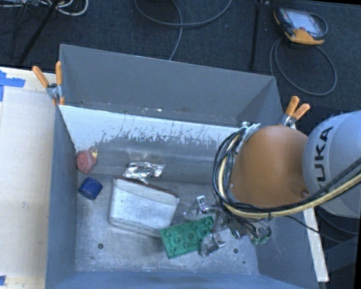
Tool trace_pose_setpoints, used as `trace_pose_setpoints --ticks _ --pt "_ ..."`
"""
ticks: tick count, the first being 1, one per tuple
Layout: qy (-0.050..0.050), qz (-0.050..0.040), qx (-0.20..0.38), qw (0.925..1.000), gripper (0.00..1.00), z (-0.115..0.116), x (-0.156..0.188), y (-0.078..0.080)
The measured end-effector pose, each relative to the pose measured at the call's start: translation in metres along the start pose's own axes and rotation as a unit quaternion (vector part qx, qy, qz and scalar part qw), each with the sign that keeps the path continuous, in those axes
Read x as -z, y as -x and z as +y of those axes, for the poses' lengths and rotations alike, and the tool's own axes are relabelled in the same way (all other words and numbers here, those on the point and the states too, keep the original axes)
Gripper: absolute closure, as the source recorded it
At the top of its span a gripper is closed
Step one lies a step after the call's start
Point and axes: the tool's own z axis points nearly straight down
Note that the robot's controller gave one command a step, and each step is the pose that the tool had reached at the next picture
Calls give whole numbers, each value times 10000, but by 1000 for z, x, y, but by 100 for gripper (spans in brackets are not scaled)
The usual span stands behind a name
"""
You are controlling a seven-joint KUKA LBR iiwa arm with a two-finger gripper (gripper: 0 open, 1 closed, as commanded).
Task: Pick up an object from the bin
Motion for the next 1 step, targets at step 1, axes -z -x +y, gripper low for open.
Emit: trace_pose_setpoints --ticks 1 --pt "6 13 20 10000 100 1 10 1"
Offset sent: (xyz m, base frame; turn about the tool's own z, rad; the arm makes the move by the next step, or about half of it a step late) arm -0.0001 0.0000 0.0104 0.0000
